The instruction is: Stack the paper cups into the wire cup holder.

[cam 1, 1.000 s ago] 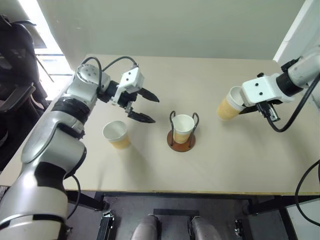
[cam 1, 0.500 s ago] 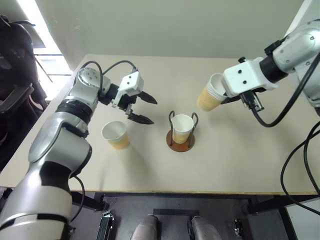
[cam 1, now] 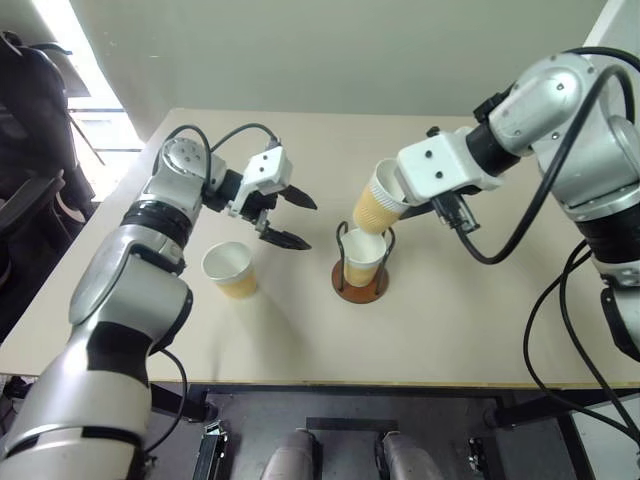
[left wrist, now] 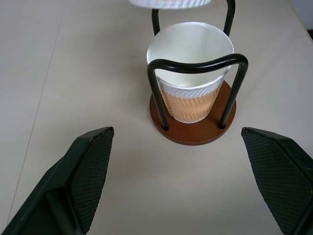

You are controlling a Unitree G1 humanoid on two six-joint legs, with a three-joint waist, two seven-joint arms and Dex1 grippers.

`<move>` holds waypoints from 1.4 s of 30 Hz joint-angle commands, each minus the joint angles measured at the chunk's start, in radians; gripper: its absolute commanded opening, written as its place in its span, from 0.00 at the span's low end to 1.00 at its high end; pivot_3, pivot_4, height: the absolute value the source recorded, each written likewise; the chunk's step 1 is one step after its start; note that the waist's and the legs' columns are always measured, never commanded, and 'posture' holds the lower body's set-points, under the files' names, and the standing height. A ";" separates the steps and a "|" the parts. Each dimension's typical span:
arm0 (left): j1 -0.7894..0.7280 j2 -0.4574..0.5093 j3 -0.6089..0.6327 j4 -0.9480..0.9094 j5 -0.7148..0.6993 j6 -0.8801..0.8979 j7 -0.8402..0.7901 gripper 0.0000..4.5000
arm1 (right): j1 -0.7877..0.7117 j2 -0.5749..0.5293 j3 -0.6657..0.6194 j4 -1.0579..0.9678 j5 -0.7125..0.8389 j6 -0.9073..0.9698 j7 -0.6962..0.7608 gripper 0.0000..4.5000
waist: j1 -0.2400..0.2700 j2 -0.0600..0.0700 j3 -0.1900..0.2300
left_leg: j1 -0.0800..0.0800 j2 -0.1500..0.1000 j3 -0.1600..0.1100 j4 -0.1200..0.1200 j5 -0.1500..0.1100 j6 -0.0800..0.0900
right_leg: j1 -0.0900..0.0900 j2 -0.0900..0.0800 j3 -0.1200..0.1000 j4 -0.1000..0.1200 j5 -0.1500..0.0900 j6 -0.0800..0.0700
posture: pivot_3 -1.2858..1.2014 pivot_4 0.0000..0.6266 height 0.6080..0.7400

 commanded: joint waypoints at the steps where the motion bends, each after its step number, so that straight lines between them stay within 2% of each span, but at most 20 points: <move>1: -0.010 0.014 0.011 -0.035 -0.015 0.005 -0.033 1.00 | -0.019 0.013 -0.055 -0.024 -0.012 0.008 -0.008 0.01 | -0.001 0.000 0.000 | 0.000 0.001 -0.001 0.000 0.000 0.000 | 0.000 -0.001 0.000 0.001 0.000 -0.001 | 0.52 0.24 1.00; 24: 0.005 0.055 -0.042 -0.077 -0.060 0.035 -0.033 1.00 | 0.098 0.057 -0.040 -0.039 -0.055 -0.060 -0.011 0.01 | -0.007 -0.001 0.000 | 0.001 0.001 -0.001 0.000 0.003 -0.005 | -0.001 0.001 -0.001 0.003 -0.001 -0.002 | 0.52 0.24 1.00; 42: 0.001 0.069 -0.072 -0.116 -0.102 0.064 -0.033 1.00 | 0.101 0.095 -0.038 0.026 -0.105 -0.150 -0.017 0.01 | -0.006 -0.001 0.000 | 0.001 0.001 -0.001 0.000 0.004 -0.006 | -0.001 0.001 -0.002 0.003 -0.001 -0.001 | 0.52 0.24 1.00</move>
